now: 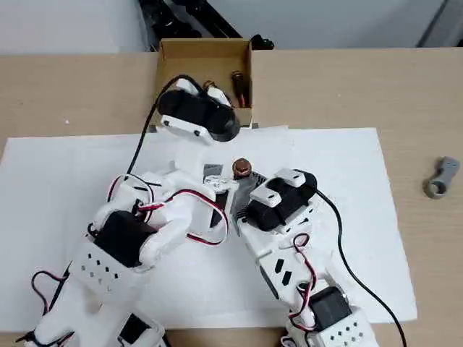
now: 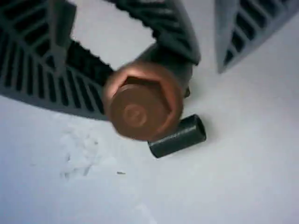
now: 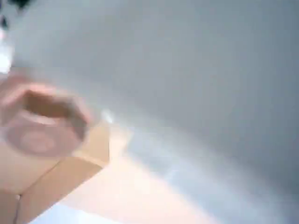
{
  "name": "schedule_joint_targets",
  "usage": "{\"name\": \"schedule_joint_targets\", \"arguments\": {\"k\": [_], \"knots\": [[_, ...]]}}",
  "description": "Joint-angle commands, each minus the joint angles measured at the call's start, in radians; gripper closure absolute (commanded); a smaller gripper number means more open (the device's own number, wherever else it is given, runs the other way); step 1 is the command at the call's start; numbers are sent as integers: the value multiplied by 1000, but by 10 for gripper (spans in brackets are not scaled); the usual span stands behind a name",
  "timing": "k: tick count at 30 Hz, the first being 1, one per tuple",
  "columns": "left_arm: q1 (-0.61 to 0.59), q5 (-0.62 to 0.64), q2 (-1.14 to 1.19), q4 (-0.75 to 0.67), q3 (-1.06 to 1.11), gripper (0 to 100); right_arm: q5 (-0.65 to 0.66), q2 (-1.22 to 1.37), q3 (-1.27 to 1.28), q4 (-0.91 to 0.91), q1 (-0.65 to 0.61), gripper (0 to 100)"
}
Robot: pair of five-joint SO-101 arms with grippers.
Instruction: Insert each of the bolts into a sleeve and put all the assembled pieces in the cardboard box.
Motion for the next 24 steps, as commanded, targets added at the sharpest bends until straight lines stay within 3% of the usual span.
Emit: {"name": "schedule_joint_targets", "arguments": {"k": [1,4,7,11,14,24], "knots": [[-6,6,-23,64,-97,789,6,1,-101,-13,10,995],[-6,-15,-25,140,-197,790,17,2,-146,-13,12,995],[-6,-146,-26,215,-308,804,100,5,-232,-13,12,995],[-43,-256,-26,269,-406,915,137,93,-324,-22,41,995],[-104,-276,-26,267,-410,995,138,208,-387,-113,76,995],[-382,-278,-28,302,-410,994,153,785,-747,-317,130,995]]}}
